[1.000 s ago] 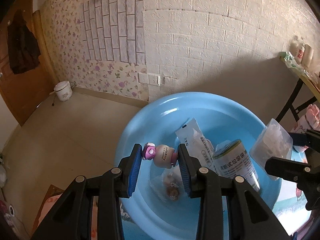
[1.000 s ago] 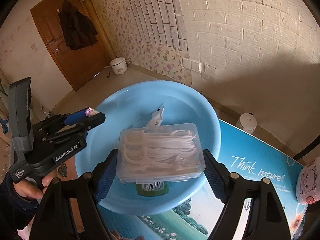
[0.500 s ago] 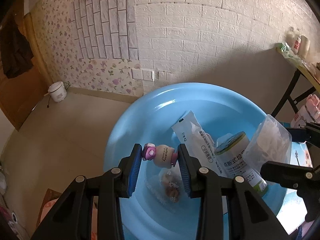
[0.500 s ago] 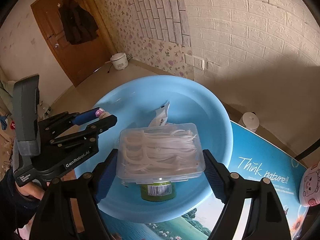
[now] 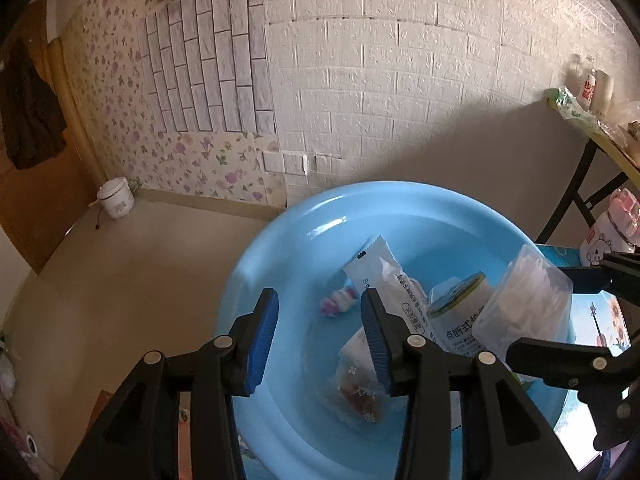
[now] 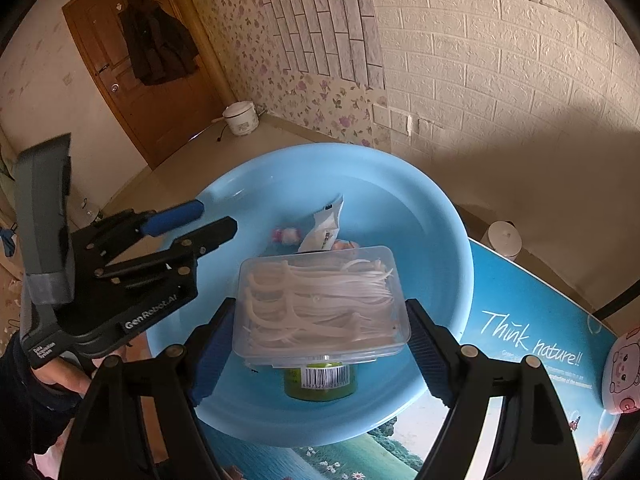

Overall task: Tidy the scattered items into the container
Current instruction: 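Open the left tool to drop the figurine while the right tool releases the floss-pick box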

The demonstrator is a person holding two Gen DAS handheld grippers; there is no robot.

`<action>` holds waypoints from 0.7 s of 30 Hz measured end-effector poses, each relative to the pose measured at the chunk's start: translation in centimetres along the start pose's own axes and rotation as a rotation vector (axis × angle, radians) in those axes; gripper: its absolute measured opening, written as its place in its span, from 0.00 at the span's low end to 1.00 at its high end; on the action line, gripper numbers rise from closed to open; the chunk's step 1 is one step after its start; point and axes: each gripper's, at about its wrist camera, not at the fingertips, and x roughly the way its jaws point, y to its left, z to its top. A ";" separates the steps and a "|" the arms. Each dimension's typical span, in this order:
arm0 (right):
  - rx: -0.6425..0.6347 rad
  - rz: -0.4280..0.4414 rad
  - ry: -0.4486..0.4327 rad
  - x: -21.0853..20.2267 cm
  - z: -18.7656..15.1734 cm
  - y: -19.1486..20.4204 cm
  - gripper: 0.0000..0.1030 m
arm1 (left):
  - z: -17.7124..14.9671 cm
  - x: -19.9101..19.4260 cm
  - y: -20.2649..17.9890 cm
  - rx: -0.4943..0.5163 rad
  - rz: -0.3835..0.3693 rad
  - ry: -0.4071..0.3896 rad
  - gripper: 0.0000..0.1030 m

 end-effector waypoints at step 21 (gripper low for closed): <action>-0.021 -0.008 0.010 1.2 0.4 1.1 0.81 | -0.3 -2.2 2.6 -0.072 0.071 0.001 0.57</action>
